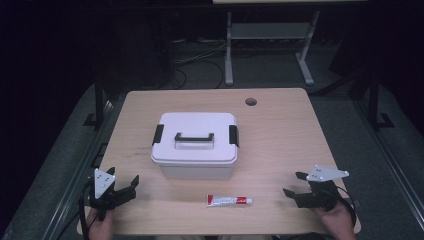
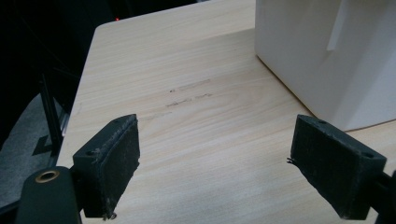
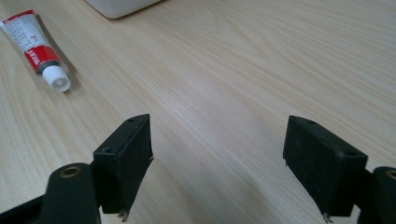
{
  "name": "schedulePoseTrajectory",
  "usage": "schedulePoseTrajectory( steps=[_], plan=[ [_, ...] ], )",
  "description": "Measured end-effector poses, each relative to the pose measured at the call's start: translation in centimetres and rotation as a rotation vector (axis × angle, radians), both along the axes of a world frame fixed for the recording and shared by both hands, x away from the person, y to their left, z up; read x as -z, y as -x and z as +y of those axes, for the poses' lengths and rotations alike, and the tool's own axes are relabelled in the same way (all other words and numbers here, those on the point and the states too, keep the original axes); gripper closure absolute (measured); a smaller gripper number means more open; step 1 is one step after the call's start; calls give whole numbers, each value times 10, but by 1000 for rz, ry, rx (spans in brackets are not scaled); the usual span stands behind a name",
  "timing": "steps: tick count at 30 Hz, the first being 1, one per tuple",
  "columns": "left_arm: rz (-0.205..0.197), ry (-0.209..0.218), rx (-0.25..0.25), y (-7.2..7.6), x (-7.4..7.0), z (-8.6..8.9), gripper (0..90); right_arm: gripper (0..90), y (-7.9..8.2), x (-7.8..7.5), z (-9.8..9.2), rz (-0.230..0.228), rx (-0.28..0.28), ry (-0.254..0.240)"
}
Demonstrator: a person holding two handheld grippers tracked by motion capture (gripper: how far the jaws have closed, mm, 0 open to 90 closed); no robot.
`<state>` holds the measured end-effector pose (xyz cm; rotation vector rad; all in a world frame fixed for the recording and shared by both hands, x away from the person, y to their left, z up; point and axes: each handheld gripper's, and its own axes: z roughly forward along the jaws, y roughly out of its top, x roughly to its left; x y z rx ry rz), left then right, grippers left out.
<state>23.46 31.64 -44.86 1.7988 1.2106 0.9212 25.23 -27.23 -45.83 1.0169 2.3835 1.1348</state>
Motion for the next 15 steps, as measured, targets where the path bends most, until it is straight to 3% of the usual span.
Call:
schedulePoseTrajectory(
  steps=[9, 12, 15],
  plan=[
    [-3, 3, 3, 1, 0, 0, 150, 224, 0, -1, 1, 6, 8, 17],
    [-2, 2, 5, 1, 0, 0, 150, 222, -1, -5, 5, 5, 1, 56],
    [-4, 10, 3, 1, 0, 1, 150, 220, -3, -9, 7, 8, -8, 58]
  ],
)
